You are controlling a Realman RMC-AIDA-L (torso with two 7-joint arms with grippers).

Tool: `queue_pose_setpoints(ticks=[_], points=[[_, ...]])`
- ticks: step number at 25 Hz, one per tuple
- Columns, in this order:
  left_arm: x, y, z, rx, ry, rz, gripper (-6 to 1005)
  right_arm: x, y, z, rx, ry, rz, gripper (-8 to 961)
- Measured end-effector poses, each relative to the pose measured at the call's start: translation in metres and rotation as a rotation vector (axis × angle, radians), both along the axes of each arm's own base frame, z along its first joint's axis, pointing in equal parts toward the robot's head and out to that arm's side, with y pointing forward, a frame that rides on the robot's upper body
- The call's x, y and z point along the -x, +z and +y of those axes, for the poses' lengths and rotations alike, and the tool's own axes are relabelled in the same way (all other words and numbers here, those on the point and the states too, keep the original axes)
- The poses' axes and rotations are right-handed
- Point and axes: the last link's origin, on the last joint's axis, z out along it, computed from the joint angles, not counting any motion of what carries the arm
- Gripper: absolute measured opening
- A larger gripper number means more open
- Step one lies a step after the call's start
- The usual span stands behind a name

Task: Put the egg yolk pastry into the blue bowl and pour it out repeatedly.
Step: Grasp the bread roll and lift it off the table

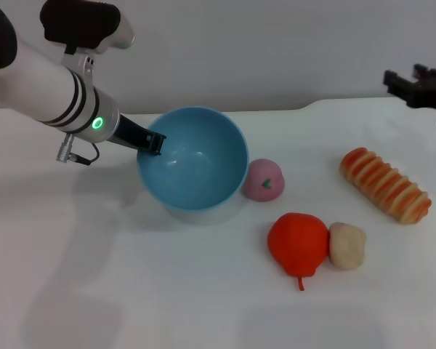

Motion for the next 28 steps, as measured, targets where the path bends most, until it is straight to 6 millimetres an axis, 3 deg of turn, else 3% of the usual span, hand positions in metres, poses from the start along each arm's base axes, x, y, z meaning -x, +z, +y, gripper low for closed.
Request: queue_pose_setpoints(ticks=[11, 28], points=[[0.000, -0.002, 0.001, -0.014, -0.007, -0.004, -1, 0.007, 0.012, -0.008, 0.432, -0.285, 0.145, 532], [-0.007, -0.002, 0.005, -0.027, -0.031, -0.005, -2, 0.009, -0.028, -0.021, 0.705, -0.437, 0.192, 510]])
